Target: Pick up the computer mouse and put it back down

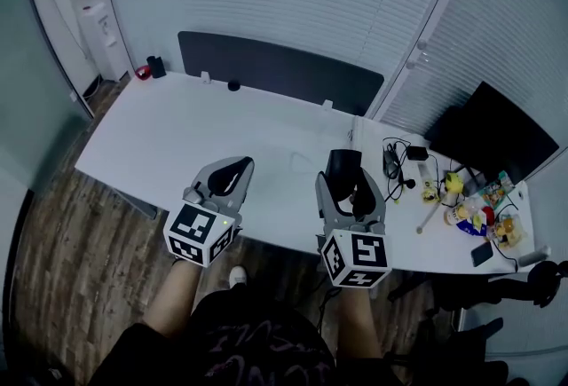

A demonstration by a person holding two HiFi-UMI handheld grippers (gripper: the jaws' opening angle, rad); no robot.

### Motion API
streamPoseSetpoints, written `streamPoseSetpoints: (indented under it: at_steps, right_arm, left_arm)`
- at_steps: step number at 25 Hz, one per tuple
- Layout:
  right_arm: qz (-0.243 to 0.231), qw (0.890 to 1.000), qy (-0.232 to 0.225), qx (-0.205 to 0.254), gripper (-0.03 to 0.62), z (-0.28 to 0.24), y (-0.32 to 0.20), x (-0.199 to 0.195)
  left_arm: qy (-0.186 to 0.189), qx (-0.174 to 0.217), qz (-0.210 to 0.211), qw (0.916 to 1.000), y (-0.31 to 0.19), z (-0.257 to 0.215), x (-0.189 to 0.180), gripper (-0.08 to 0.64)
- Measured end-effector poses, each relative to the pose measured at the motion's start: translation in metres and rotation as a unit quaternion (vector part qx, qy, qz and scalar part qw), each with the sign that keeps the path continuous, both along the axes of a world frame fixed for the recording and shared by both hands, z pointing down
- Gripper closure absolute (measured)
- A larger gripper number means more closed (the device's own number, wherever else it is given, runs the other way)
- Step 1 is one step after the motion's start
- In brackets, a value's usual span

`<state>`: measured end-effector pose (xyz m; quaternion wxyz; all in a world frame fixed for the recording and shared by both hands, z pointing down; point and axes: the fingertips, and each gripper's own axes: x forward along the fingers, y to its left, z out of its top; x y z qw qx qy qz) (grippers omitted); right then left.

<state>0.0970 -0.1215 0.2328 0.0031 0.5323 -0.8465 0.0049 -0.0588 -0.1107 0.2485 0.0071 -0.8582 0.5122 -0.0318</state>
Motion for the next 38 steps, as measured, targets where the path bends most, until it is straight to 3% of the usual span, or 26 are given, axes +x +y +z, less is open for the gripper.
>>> streamPoseSetpoints:
  at_steps: [13, 38]
  right_arm:
    - [-0.002, 1.000, 0.002, 0.012, 0.285, -0.008, 0.007, -0.001]
    - [-0.004, 1.000, 0.001, -0.011, 0.287, 0.013, -0.004, -0.008]
  left_arm:
    - [0.006, 0.011, -0.009, 0.9999, 0.009, -0.007, -0.004, 0.558]
    - [0.005, -0.008, -0.012, 0.9999, -0.001, 0.010, -0.014, 0.558]
